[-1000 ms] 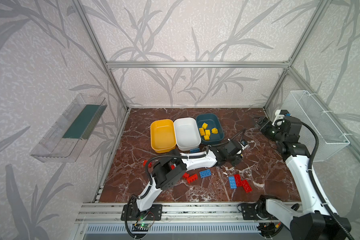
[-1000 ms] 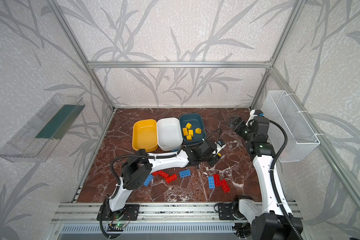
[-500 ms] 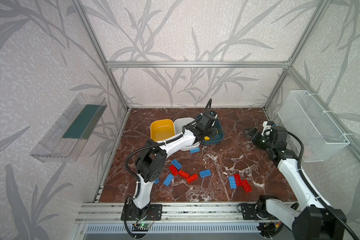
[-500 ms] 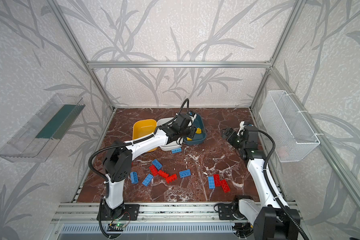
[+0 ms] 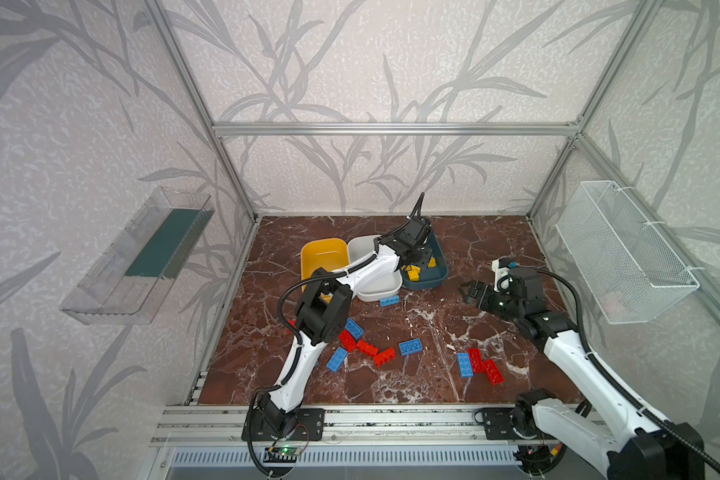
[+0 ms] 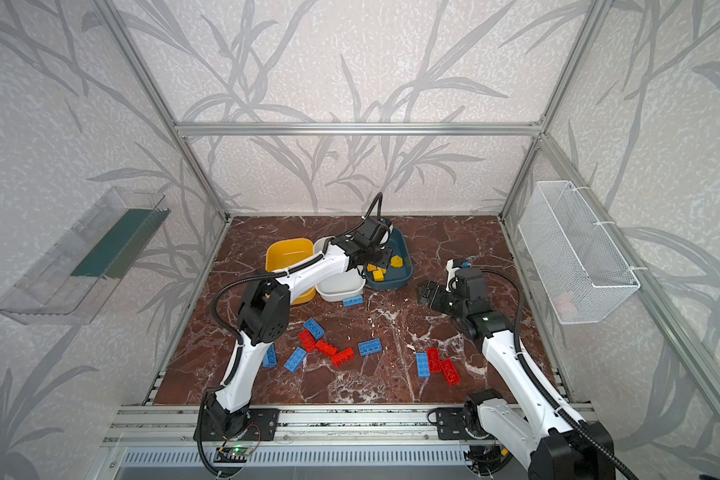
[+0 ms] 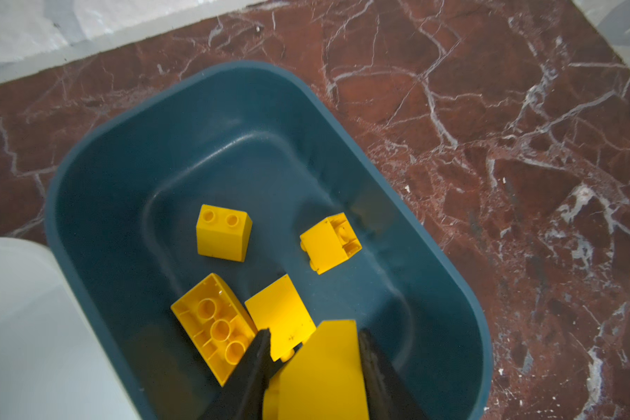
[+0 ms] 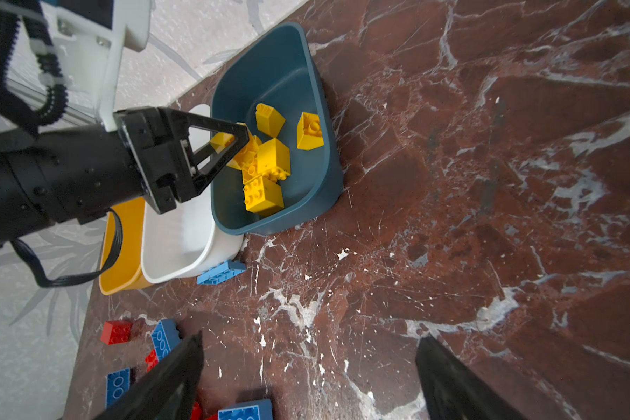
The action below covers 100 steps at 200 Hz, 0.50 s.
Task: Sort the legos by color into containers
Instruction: 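Drop the yellow sloped brick into the teal tub with left while right lowers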
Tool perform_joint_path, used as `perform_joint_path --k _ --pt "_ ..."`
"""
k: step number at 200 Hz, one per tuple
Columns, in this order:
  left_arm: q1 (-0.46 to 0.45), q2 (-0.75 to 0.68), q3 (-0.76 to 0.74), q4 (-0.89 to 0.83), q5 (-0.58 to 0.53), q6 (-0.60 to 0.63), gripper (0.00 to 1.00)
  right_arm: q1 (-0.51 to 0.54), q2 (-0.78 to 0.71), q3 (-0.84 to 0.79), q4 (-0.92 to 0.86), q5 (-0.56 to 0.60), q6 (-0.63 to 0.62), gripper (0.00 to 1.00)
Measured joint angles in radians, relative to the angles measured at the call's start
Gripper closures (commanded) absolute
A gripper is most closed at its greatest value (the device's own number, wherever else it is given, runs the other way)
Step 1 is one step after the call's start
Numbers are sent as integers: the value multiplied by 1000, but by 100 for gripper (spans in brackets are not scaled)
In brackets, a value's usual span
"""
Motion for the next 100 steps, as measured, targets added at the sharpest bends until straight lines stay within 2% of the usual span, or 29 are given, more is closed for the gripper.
perform_joint_path --k 10,29,49,66,100 --pt "1 15 18 -13 0 0 54 25 -4 0 -13 10 -11 8" --pt "2 34 44 -31 0 -5 40 90 -6 -1 -49 34 -37 8" --pt "2 40 60 -53 0 -8 31 176 -6 0 -107 62 -69 8" --pt "2 40 76 -69 -1 -8 27 265 -8 6 -183 93 -92 8" --pt "2 39 88 -83 -10 -13 23 391 -60 10 -323 138 -106 20"
